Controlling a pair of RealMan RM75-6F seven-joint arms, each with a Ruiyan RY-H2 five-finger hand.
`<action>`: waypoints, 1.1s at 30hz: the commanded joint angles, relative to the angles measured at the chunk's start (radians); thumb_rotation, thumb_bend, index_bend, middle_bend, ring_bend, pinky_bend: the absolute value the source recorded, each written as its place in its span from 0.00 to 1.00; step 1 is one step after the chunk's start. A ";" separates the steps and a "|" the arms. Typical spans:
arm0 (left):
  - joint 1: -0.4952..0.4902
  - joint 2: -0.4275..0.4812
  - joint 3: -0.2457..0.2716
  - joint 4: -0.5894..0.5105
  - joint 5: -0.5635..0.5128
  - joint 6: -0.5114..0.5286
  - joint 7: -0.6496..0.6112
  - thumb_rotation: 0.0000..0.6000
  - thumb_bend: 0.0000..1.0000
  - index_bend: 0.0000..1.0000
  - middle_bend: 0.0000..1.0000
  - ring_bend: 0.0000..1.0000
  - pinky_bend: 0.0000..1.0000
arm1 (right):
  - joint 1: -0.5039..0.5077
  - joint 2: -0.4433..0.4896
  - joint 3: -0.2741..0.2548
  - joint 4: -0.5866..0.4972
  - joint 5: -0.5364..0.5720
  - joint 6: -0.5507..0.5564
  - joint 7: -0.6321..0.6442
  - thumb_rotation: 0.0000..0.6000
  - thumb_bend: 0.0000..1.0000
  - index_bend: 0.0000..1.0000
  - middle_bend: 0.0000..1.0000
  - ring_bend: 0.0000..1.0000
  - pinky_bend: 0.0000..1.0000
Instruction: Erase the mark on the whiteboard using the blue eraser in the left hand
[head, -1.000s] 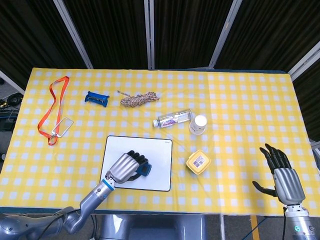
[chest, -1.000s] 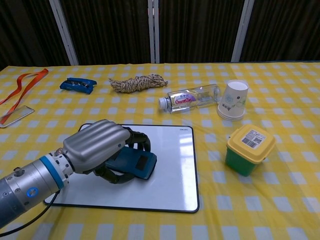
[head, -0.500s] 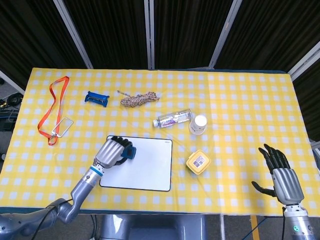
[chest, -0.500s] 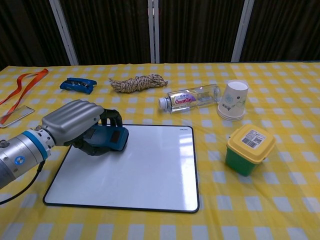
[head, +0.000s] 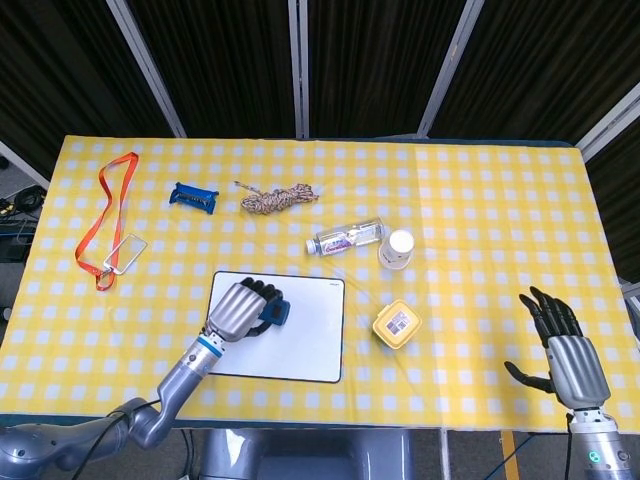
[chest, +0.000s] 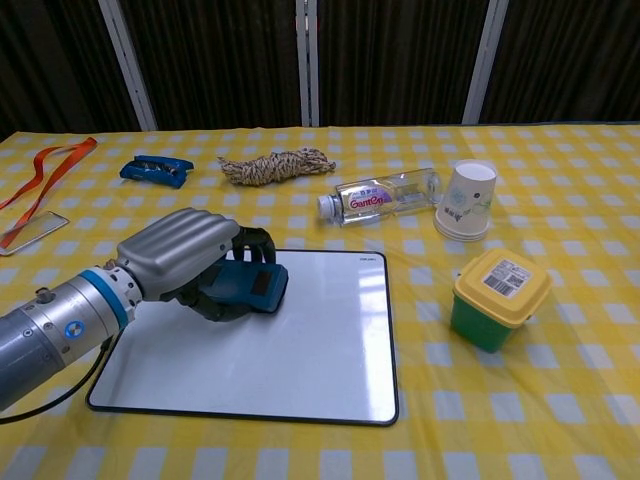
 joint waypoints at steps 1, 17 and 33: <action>-0.011 -0.015 0.002 -0.025 0.017 0.010 0.012 1.00 0.61 0.77 0.57 0.53 0.49 | 0.000 0.000 -0.001 0.000 -0.002 0.000 0.001 1.00 0.07 0.01 0.00 0.00 0.00; -0.020 -0.025 0.002 -0.064 0.026 0.023 0.021 1.00 0.61 0.77 0.57 0.53 0.49 | -0.001 0.003 -0.003 -0.003 -0.005 0.004 0.004 1.00 0.07 0.01 0.00 0.00 0.00; -0.024 -0.061 -0.003 0.079 0.017 0.032 -0.056 1.00 0.61 0.77 0.57 0.53 0.49 | -0.002 0.001 -0.005 -0.002 -0.010 0.007 0.001 1.00 0.07 0.01 0.00 0.00 0.00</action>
